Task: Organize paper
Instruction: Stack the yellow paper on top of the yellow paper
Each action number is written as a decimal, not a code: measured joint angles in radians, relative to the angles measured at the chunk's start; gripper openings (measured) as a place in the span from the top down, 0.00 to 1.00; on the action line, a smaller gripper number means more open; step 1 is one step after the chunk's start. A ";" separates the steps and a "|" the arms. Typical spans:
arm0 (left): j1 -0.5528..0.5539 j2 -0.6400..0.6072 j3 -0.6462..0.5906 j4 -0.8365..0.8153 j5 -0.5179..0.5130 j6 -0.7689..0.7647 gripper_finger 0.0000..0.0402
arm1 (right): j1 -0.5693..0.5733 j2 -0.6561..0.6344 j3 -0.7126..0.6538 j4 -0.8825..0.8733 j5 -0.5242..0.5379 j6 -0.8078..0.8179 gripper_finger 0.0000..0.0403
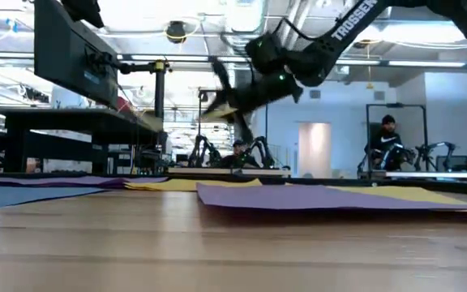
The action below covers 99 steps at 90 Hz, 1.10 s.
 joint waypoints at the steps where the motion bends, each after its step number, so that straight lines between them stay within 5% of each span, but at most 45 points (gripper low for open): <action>1: 0.000 0.000 0.000 0.000 0.000 -0.002 0.80 | 0.000 -0.001 0.000 -0.012 0.001 -0.004 1.00; 30: 0.000 -0.005 0.000 -0.003 0.000 -0.026 0.80 | -0.015 -0.001 0.000 -0.244 0.107 -0.023 1.00; 99: 0.000 -0.005 0.000 0.006 -0.023 -0.036 0.80 | 0.013 0.000 0.000 -0.326 0.300 0.060 1.00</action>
